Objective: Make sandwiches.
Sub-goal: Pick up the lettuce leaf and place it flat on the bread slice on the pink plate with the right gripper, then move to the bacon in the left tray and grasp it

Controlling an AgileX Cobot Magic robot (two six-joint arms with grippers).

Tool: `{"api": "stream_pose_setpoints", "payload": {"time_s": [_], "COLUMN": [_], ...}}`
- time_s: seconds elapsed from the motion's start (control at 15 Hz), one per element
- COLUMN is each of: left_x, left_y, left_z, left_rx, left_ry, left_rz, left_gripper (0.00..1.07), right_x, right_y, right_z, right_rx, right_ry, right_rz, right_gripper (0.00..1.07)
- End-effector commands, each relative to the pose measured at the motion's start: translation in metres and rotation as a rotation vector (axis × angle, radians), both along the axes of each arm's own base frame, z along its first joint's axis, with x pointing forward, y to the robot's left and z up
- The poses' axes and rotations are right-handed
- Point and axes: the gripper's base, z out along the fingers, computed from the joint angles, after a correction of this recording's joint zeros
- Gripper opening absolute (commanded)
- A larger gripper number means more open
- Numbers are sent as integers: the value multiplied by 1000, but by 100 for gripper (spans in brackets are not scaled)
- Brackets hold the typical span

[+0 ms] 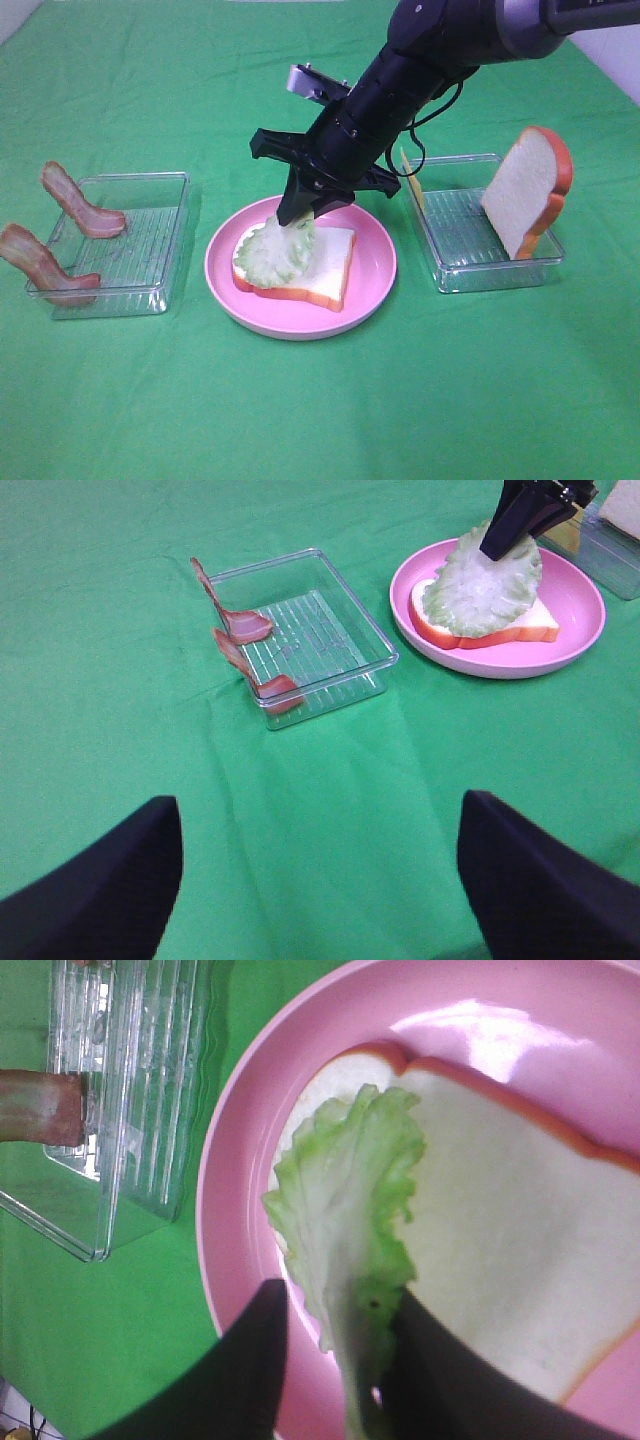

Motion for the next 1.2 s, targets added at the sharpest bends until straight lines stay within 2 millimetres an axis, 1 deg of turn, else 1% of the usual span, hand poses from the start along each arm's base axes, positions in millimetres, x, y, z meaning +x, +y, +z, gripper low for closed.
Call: {"api": "stream_pose_setpoints", "payload": {"time_s": [0.07, 0.13, 0.27, 0.47, 0.53, 0.6, 0.67, 0.87, 0.93, 1.07, 1.13, 1.2], "left_x": [-3, -3, -3, -3, -3, -2, -2, -2, -2, -2, -2, -2], "left_y": [1, 1, 1, 1, 1, 2, 2, 2, 2, 2, 2, 2], "left_z": [0, 0, 0, 0, 0, 0, 1, 1, 1, 1, 1, 1], "left_rx": [-13, -13, -13, -11, -9, -1, 4, 4, 4, 4, 4, 4], "left_ry": [-31, -31, -31, -32, -32, -34, -38, -38, -38, -38, -38, -38], "left_rz": [-9, -9, -9, -7, -6, -1, 4, 4, 4, 4, 4, 4], "left_gripper": [73, 73, 73, 73, 73, 73, 73, 73, 73, 73, 73, 73], "right_x": [2, 2, 2, -1, -4, -9, -24, -57, -63, -88, -100, -111], "right_y": [-1, -3, -8, -16, -19, -23, -35, -60, -64, -81, -90, -100], "right_z": [0, -1, 3, 26, 40, 58, 97, 158, 166, 193, 203, 208], "right_rx": [-22, -44, -100, -153, -159, -162, -198, -262, -272, -304, -324, -354], "right_ry": [-19, -33, -56, -119, -139, -167, -226, -291, -288, -293, -311, -330], "right_rz": [4, 17, 35, 59, 73, 85, 129, 183, 192, 173, 142, 115], "right_gripper": [69, 79, 80, 80, 80, 80, 80, 80, 80, 80, 80, 80]}}
